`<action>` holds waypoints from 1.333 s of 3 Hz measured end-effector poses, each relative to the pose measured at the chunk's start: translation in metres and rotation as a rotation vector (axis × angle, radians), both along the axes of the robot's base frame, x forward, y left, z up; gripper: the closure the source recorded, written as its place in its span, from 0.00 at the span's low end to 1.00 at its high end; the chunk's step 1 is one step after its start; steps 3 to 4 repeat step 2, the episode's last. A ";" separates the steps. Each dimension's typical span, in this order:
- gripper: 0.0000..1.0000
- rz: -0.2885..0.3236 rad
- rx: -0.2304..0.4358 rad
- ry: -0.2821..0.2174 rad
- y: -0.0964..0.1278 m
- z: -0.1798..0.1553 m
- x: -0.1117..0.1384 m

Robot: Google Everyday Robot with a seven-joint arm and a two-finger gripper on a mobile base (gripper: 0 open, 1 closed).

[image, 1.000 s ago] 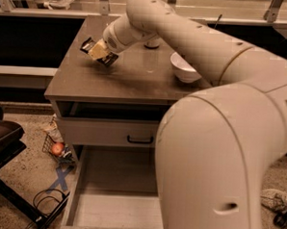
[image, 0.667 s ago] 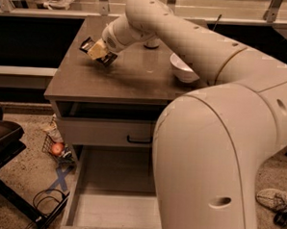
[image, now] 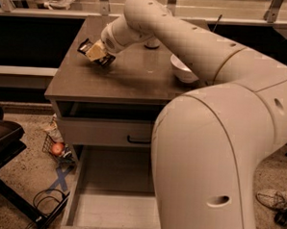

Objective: Pick rxbar chocolate from middle drawer and place on counter

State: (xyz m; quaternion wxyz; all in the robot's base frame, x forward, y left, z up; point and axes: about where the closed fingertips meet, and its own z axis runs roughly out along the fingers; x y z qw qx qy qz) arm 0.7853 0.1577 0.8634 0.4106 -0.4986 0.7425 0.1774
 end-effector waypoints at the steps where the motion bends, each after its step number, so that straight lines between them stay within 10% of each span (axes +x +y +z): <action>1: 0.02 0.004 -0.001 0.004 0.003 -0.003 -0.001; 4: 0.00 0.005 -0.001 0.005 0.004 -0.004 -0.001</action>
Offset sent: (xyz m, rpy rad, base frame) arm -0.0004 0.0020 -0.0020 -0.0008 0.0028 0.0027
